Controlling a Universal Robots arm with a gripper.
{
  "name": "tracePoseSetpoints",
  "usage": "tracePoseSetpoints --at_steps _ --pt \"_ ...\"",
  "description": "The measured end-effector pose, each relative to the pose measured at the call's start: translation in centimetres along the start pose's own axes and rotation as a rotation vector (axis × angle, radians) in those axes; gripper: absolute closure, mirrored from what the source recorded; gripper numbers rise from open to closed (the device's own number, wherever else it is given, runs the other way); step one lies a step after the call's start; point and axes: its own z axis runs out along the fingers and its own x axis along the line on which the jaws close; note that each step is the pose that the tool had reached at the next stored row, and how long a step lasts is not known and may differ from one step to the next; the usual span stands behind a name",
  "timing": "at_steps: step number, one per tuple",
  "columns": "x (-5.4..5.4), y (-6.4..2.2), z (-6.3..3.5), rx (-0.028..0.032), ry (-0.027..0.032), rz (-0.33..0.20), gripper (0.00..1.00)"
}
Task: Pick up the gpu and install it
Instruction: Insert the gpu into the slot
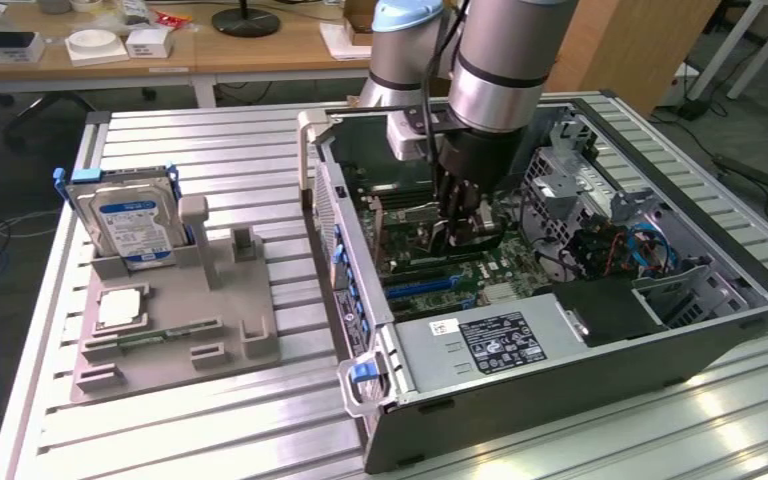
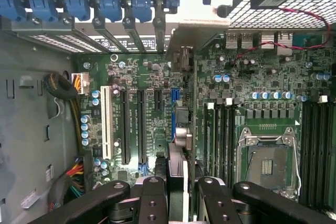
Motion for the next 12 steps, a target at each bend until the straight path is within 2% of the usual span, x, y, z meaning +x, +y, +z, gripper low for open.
tracePoseSetpoints --at_steps 5,12 --pt "0.0 0.00 0.25 0.0004 -0.0002 0.000 0.73" --pt "0.0 0.01 1.13 0.0003 -0.0001 0.000 0.73"
